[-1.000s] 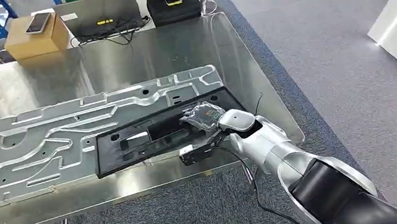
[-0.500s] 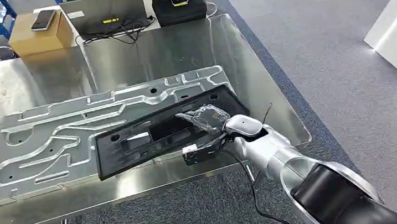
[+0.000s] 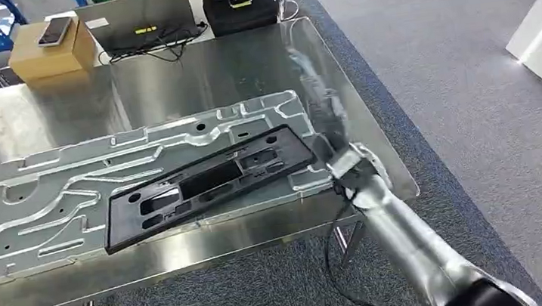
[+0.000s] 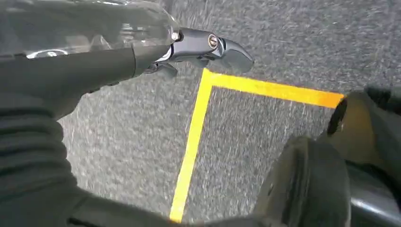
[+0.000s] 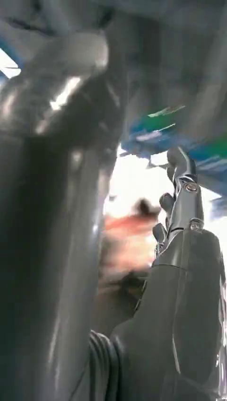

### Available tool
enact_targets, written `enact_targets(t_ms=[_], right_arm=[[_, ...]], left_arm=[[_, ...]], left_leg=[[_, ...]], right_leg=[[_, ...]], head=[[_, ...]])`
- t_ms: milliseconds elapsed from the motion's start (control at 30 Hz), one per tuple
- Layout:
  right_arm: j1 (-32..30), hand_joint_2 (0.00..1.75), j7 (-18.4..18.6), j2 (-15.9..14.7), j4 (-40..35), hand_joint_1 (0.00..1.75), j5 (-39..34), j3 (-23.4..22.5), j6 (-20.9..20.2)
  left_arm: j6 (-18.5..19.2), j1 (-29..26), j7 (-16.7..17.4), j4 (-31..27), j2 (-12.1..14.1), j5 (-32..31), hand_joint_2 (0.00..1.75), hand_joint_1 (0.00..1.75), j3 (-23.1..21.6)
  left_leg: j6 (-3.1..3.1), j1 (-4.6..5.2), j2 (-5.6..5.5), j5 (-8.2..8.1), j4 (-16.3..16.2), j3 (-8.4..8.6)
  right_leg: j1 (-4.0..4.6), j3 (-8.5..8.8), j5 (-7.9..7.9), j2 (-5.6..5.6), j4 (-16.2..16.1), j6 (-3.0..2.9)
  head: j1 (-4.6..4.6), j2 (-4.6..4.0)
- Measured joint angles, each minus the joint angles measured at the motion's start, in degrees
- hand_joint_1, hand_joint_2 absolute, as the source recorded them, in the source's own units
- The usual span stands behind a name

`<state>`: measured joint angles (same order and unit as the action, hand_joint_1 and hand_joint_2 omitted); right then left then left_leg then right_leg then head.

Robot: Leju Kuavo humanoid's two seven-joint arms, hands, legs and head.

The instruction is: Take the parts from the cabinet and place them on the table.

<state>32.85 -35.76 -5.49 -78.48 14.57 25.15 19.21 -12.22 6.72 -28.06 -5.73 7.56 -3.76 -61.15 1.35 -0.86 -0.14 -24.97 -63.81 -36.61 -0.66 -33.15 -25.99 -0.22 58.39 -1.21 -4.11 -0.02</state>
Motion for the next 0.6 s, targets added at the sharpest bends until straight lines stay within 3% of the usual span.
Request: enact_targets(t_ms=[33, 67, 100, 167, 233, 267, 333, 367, 400, 433, 467, 533, 600], right_arm=[[-1.60, 0.00, 0.00, -1.55, -3.32, 0.00, 2.99, -1.44, 5.05], [-4.08, 0.00, 0.00, -3.24, -7.26, 0.00, 5.70, -3.50, 9.45], [-7.57, 0.00, 0.00, -4.96, -11.40, 0.00, 7.06, -5.84, 11.87], [-11.88, 0.00, 0.00, -7.10, -17.04, 0.00, 7.59, -8.90, 12.68], [-13.87, 0.00, 0.00, -9.26, -21.09, 0.00, 7.94, -10.79, 13.07], [-14.65, 0.00, 0.00, -9.64, -22.37, 0.00, 8.74, -11.36, 13.80], [-19.13, 0.00, 0.00, -10.36, -25.52, 0.00, 13.59, -14.32, 16.78], [-22.95, 0.00, 0.00, -10.33, -27.38, 0.00, 15.86, -16.70, 17.60], [-27.28, 0.00, 0.00, -10.22, -29.26, 0.00, 17.13, -19.35, 17.88], [-31.04, 0.00, 0.00, -10.01, -30.66, 0.00, 18.20, -21.92, 17.86], [-34.72, 0.00, 0.02, -8.99, -31.68, 0.00, 20.70, -25.41, 17.84], [-41.22, 0.00, 0.04, -5.71, -31.59, 0.00, 25.66, -32.15, 16.93], [-44.95, 0.00, 0.04, -1.58, -29.43, 0.00, 28.07, -40.26, 14.37]], left_arm=[[-0.11, -0.12, -0.11, 0.00, 0.02, 0.02, 0.00, 0.00, 0.94], [-0.15, -0.16, -0.19, 0.02, 0.02, 0.02, 0.00, 0.00, 2.00], [-0.22, -0.23, -0.33, 0.00, 0.02, 0.02, 0.00, 0.00, 3.03], [-0.24, -0.91, -0.41, 0.02, 0.02, 0.04, 0.00, 0.00, 4.13], [-0.26, -0.86, -0.50, 0.00, 0.02, -0.17, 0.00, 0.00, 4.78], [-0.28, -0.69, -0.61, 0.00, 0.00, -0.13, 0.00, 0.00, 5.13], [-0.31, -0.46, -1.05, 0.00, -0.02, 0.04, 0.00, 0.00, 5.96], [-0.22, -0.52, -1.36, 0.00, -0.04, 0.09, 0.00, 0.00, 6.42], [0.00, -0.75, -1.71, 0.00, -0.07, 0.13, 0.00, 0.00, 6.99], [0.24, -1.10, -2.14, 0.00, -0.13, 0.13, 0.00, 0.00, 7.38], [0.28, -1.43, -2.29, 0.00, -0.20, 0.13, 0.00, 0.00, 7.76], [0.44, -1.62, -2.32, 0.00, -0.35, 0.00, 0.00, 0.00, 8.28], [0.44, -1.60, -2.19, 0.02, -0.48, 0.02, 0.00, 0.00, 8.32]], left_leg=[[-0.31, 0.01, -0.09, 1.15, 3.96, 1.78], [-0.48, 0.35, -0.16, 0.12, 5.01, 2.78], [-0.83, 0.34, -0.29, -0.01, 5.08, 2.76], [-1.39, 0.65, -0.34, -0.23, 5.25, 2.70], [-2.23, 0.19, -0.07, 0.21, 6.23, 3.34], [-2.45, 0.23, 0.01, 0.25, 6.33, 3.39], [-3.00, 0.28, 0.02, 0.18, 6.33, 3.42], [-3.18, 0.28, -0.31, 0.08, 6.32, 3.44], [-3.21, 0.28, -0.73, 0.04, 6.29, 3.50], [-3.15, 0.29, -1.03, -0.07, 6.26, 3.61], [-3.04, 0.29, -1.07, -0.06, 6.14, 3.74], [-2.66, 0.29, -1.23, -0.33, 5.95, 4.01], [-2.06, 0.77, -1.22, -0.54, 5.64, 3.72]], right_leg=[[0.00, 0.17, -0.24, -0.02, 0.04, 0.23], [0.44, 0.07, -0.46, -0.03, 0.17, 0.60], [0.35, 0.10, -0.40, -0.08, 0.06, 0.94], [0.28, 0.28, -0.36, -0.08, -0.14, 1.54], [-0.07, 0.01, -1.34, 0.26, 0.88, 2.30], [-0.05, -0.89, -2.78, 0.21, 2.85, 2.50], [-0.10, -4.98, -7.23, 0.23, 11.82, 2.81], [-0.12, -6.65, -8.39, 0.22, 15.36, 2.91], [-0.20, -7.45, -8.41, 0.23, 16.96, 2.98], [-0.26, -6.99, -7.17, 0.23, 15.79, 2.98], [-0.23, -5.30, -4.91, 0.22, 12.11, 2.88], [-0.24, -0.10, -0.37, -0.06, 1.64, 2.44], [0.08, 0.17, -0.42, 0.11, 0.10, 1.90]], head=[[0.00, 0.00], [0.00, 0.00], [-0.02, 0.00], [0.00, 0.00], [0.02, 0.00], [0.02, 0.00], [0.00, 0.00], [0.02, 0.00], [0.00, 0.00], [0.02, 0.00], [0.00, 0.00], [0.00, 0.00], [0.00, 0.00]])
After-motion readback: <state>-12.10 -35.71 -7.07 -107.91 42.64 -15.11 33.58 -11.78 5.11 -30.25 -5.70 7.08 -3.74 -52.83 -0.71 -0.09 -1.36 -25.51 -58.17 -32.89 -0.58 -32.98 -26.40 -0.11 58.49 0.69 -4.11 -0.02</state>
